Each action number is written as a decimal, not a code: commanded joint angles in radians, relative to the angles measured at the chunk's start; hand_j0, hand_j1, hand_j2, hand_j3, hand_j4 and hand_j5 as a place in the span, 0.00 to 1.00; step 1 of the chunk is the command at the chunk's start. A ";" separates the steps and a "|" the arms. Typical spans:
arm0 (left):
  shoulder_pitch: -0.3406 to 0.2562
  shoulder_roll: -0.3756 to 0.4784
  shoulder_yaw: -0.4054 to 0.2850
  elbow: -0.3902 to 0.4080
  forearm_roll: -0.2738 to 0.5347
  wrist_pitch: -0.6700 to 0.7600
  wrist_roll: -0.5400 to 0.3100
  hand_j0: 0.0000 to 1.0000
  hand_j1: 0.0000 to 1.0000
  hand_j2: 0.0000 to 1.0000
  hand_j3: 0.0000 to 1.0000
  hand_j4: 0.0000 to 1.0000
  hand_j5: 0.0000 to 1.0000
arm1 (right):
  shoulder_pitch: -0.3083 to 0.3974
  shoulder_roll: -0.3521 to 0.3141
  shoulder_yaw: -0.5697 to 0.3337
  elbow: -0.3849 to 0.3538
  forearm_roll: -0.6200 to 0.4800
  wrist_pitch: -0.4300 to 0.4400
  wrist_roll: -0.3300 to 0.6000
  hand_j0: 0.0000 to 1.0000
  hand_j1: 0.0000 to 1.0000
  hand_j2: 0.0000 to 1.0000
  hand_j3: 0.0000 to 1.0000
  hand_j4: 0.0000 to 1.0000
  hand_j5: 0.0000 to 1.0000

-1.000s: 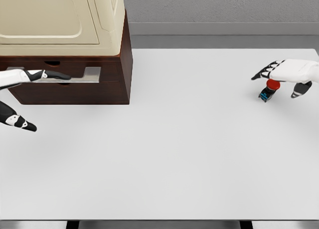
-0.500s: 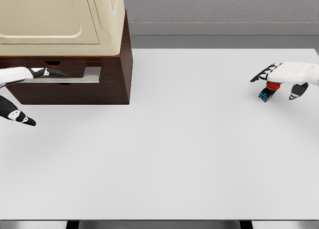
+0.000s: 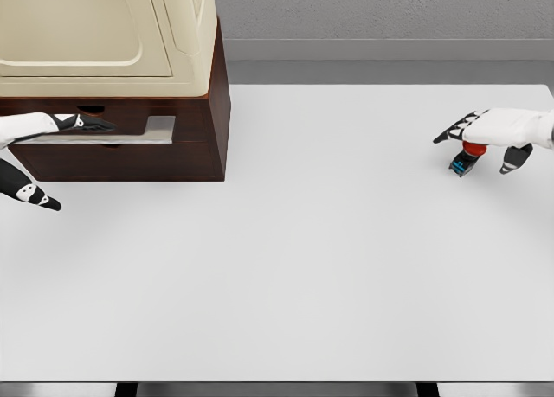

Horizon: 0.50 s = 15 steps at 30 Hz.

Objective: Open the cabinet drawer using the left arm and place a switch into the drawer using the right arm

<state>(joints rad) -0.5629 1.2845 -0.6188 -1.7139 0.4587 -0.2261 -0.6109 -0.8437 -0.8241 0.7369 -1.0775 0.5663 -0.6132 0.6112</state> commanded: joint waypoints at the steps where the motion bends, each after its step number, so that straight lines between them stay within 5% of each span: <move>1: 0.000 -0.005 0.001 0.005 -0.002 0.010 0.000 1.00 1.00 1.00 1.00 1.00 1.00 | -0.002 0.006 0.004 0.005 0.000 0.002 0.000 1.00 1.00 1.00 1.00 1.00 1.00; 15: 0.006 -0.053 -0.002 0.017 -0.064 0.074 0.034 1.00 1.00 1.00 1.00 1.00 1.00 | -0.018 0.023 0.006 0.039 0.014 0.002 0.000 1.00 1.00 1.00 1.00 1.00 1.00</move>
<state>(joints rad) -0.5568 1.2412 -0.6206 -1.6978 0.3993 -0.1624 -0.5791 -0.8636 -0.8006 0.7437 -1.0391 0.5824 -0.6131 0.6112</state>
